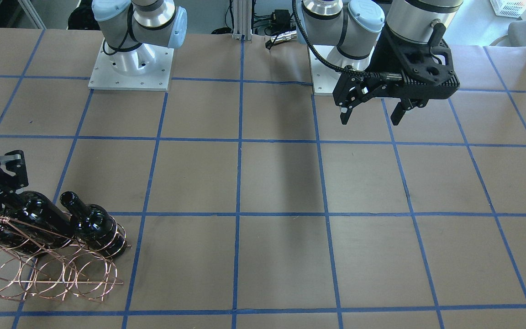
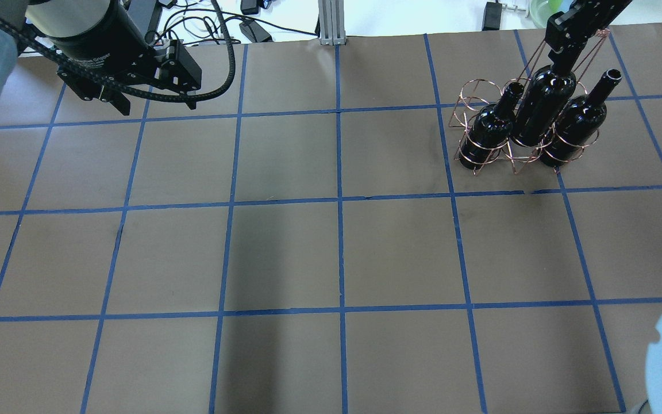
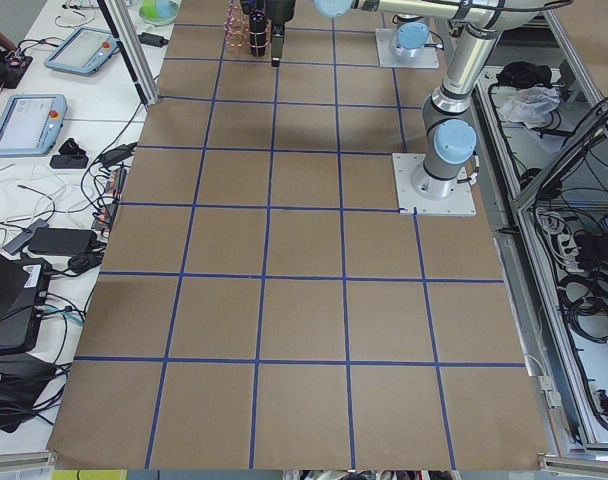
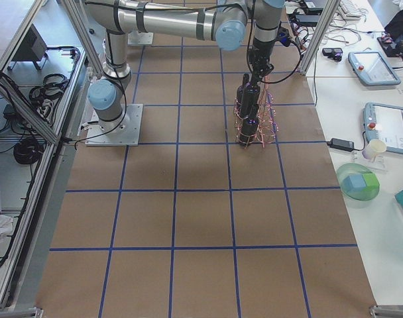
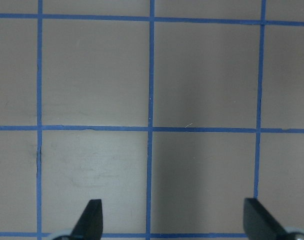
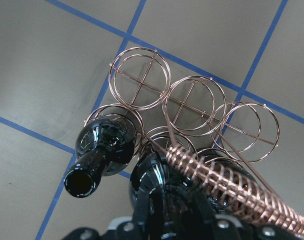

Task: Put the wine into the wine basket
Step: 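Lower the bottle into the empty rack slot beside the other bottles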

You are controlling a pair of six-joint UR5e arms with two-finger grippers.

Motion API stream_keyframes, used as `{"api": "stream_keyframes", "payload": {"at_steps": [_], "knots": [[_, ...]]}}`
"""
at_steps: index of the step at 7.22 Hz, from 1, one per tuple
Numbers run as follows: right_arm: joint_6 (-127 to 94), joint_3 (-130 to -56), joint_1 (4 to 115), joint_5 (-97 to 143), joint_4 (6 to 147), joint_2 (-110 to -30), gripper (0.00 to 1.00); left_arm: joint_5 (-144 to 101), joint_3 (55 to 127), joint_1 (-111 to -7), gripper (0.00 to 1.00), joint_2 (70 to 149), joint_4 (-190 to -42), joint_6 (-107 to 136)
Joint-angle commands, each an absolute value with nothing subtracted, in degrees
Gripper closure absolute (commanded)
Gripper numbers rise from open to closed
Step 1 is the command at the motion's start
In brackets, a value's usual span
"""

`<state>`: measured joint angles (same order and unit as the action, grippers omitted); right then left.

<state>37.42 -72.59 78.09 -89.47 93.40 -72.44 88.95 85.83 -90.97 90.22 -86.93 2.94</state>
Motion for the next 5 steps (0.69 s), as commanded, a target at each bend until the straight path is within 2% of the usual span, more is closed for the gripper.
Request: {"api": "stream_keyframes", "payload": {"at_steps": [1, 5], "knots": [[38.5, -72.7, 78.0, -89.5, 94.1, -71.6, 1.00, 88.9, 86.0, -91.0, 0.00, 90.2, -86.9, 3.0], [38.6, -75.9, 78.0, -89.5, 98.1, -70.7, 1.00, 88.9, 86.0, -91.0, 0.00, 90.2, -87.0, 3.0]]}}
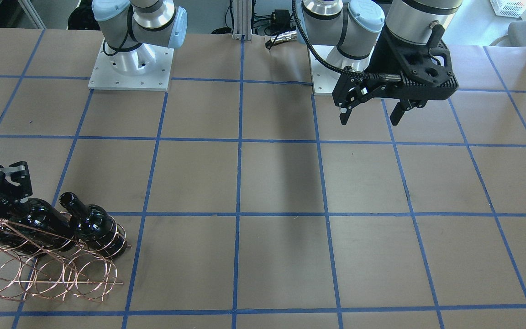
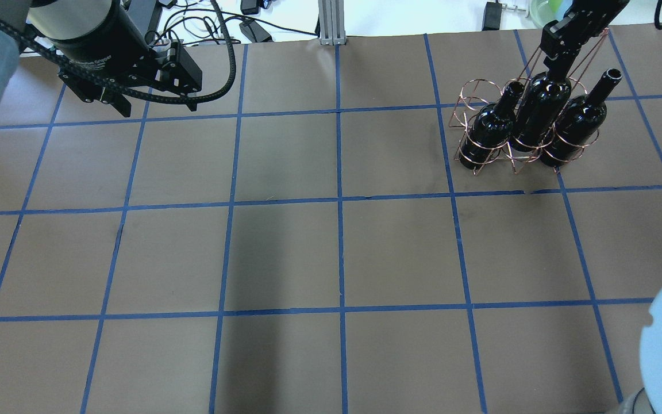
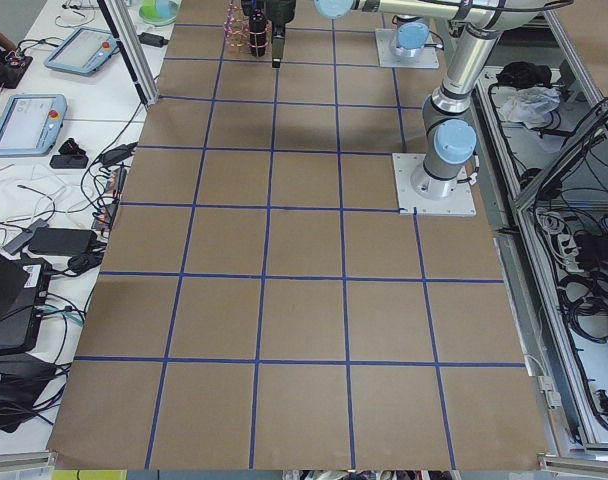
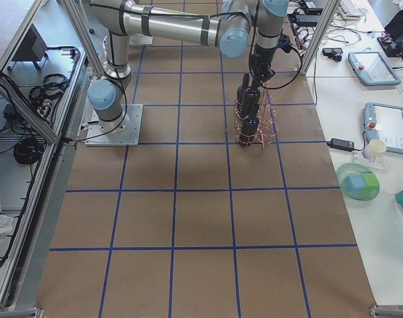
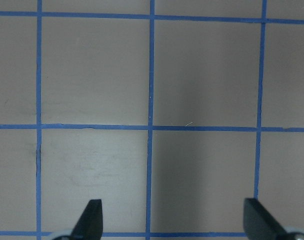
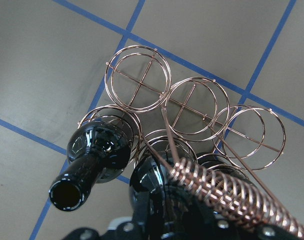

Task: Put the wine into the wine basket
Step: 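Lower the bottle into the empty rack slot beside the other bottles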

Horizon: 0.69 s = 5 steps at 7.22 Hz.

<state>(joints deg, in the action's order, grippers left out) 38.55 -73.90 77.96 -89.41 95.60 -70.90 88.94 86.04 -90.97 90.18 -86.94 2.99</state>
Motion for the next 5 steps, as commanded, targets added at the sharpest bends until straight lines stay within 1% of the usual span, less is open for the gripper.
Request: {"api": "stream_keyframes", "payload": {"at_steps": [1, 5], "knots": [[38.6, -77.5, 77.9, -89.6, 99.7, -70.7, 1.00, 88.9, 86.0, -91.0, 0.00, 90.1, -86.9, 3.0], [38.3, -77.8, 77.9, -90.3, 98.7, -71.7, 1.00, 88.9, 86.0, -91.0, 0.00, 90.1, -86.9, 3.0]]}}
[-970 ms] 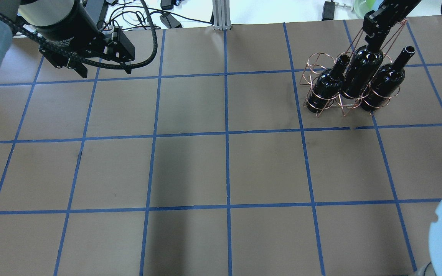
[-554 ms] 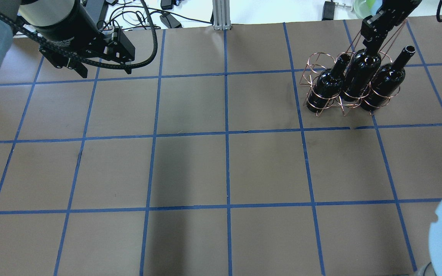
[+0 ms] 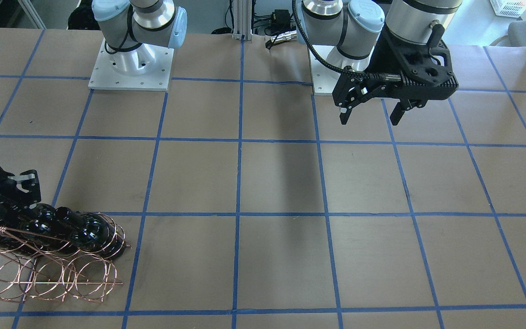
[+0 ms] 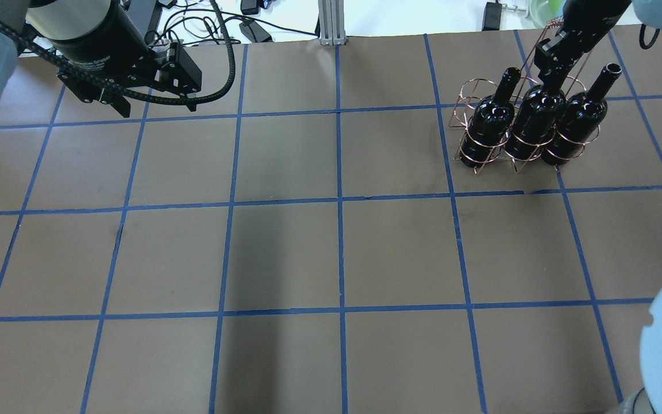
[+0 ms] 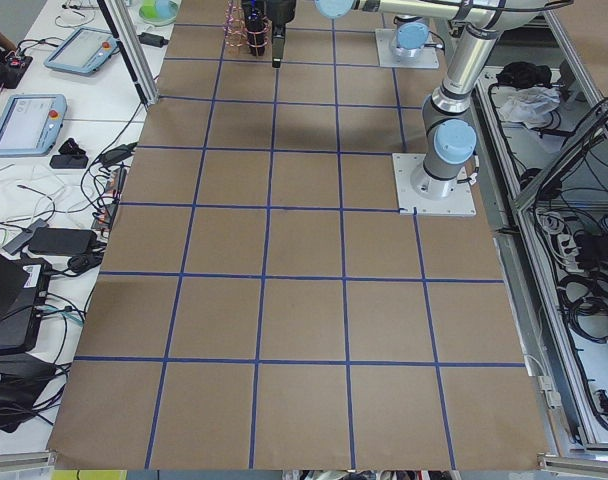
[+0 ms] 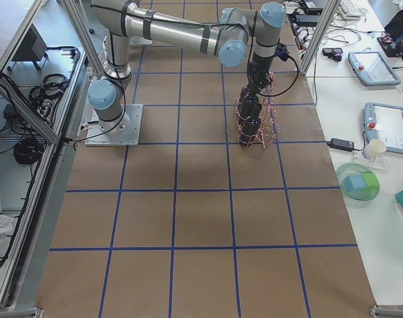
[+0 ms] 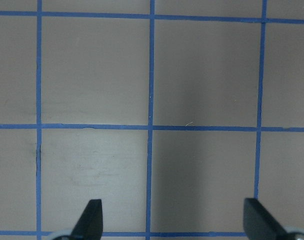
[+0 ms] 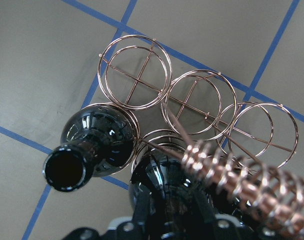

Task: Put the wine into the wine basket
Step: 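Lower the bottle into the empty rack slot beside the other bottles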

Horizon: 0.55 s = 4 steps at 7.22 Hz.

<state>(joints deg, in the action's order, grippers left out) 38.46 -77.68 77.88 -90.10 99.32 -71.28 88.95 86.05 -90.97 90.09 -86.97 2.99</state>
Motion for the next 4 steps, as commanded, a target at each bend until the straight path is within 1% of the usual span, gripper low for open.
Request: {"api": "stream_keyframes", "payload": {"at_steps": [1, 2, 4], "knots": [[38.0, -77.8, 77.9, -90.4, 97.8, -72.2, 0.72, 88.9, 86.0, -91.0, 0.00, 90.1, -86.9, 3.0], [37.8, -77.8, 77.8, -90.3, 97.7, -72.8, 0.48, 88.9, 86.0, -91.0, 0.00, 90.1, -87.0, 3.0], [37.9, -77.8, 77.5, -90.2, 96.3, -72.8, 0.47, 88.9, 86.0, -91.0, 0.00, 90.1, -87.0, 3.0]]}}
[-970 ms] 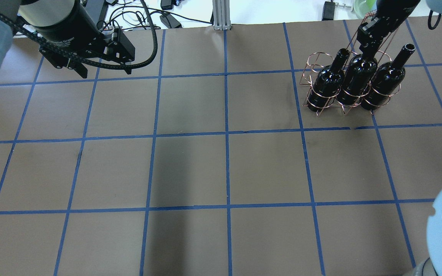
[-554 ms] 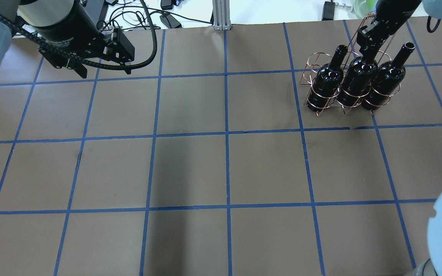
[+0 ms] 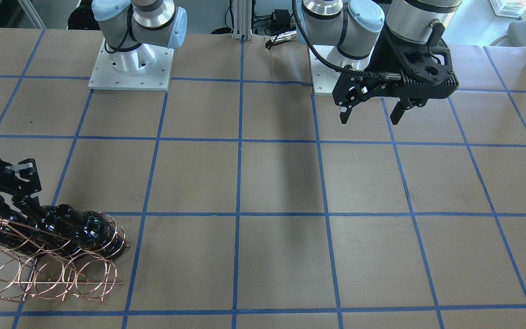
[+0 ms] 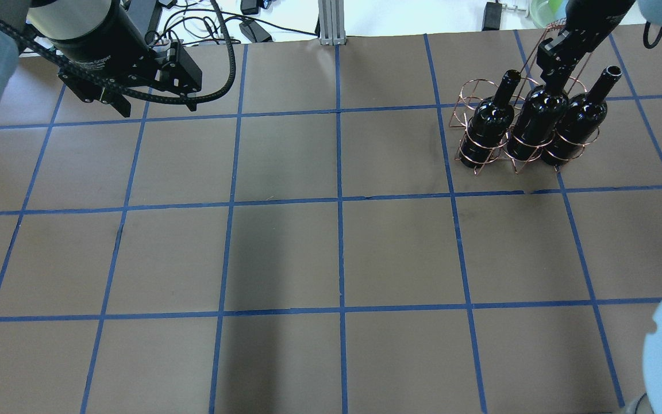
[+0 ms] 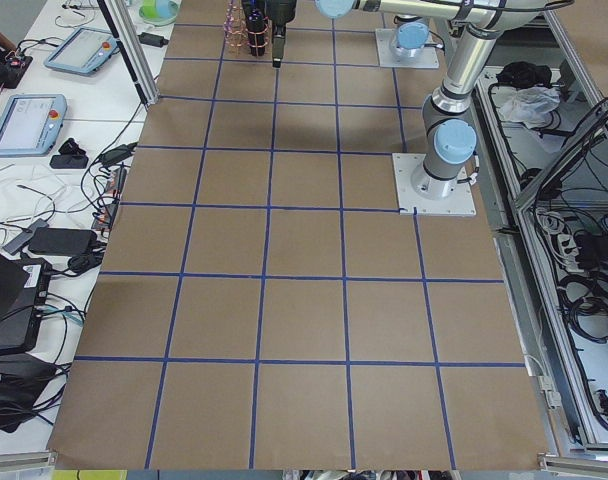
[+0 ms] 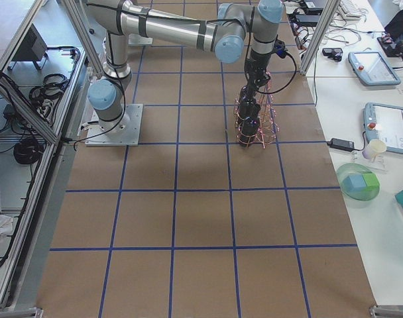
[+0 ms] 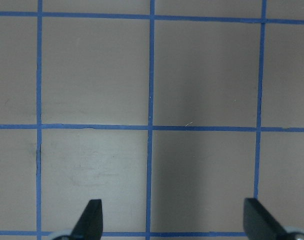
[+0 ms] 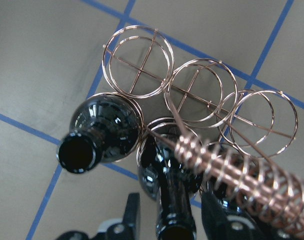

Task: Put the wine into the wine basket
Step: 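Open the right gripper to release the bottle in the rack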

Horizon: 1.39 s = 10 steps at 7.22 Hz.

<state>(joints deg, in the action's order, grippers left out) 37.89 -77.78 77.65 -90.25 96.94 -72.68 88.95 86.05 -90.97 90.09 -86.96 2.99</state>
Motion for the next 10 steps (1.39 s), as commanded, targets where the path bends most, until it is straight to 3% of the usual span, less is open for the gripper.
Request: {"api": "stream_keyframes", "payload": {"at_steps": [1, 2, 3, 5, 7, 10], "knots": [[37.8, -78.4, 77.4, -90.2, 96.3, -72.9, 0.47, 88.9, 86.0, -91.0, 0.00, 90.1, -86.9, 2.9], [37.2, -78.7, 77.3, -90.3, 96.3, -74.0, 0.40, 88.9, 86.0, -91.0, 0.00, 90.1, -86.9, 3.0], [36.5, -78.7, 77.4, -90.2, 95.8, -76.4, 0.24, 88.9, 86.0, -91.0, 0.00, 90.1, -87.0, 3.0], [36.1, -78.0, 77.4, -90.2, 93.3, -78.6, 0.16, 88.9, 86.0, -91.0, 0.00, 90.1, -87.0, 3.0], [23.5, -78.1, 78.0, -89.1, 87.4, -83.3, 0.01, 88.9, 86.0, -91.0, 0.00, 90.1, -87.0, 3.0], [5.9, -78.8, 83.3, -87.5, 82.2, -85.7, 0.00, 88.9, 86.1, -91.1, 0.00, 90.1, -87.0, 3.0]]}}
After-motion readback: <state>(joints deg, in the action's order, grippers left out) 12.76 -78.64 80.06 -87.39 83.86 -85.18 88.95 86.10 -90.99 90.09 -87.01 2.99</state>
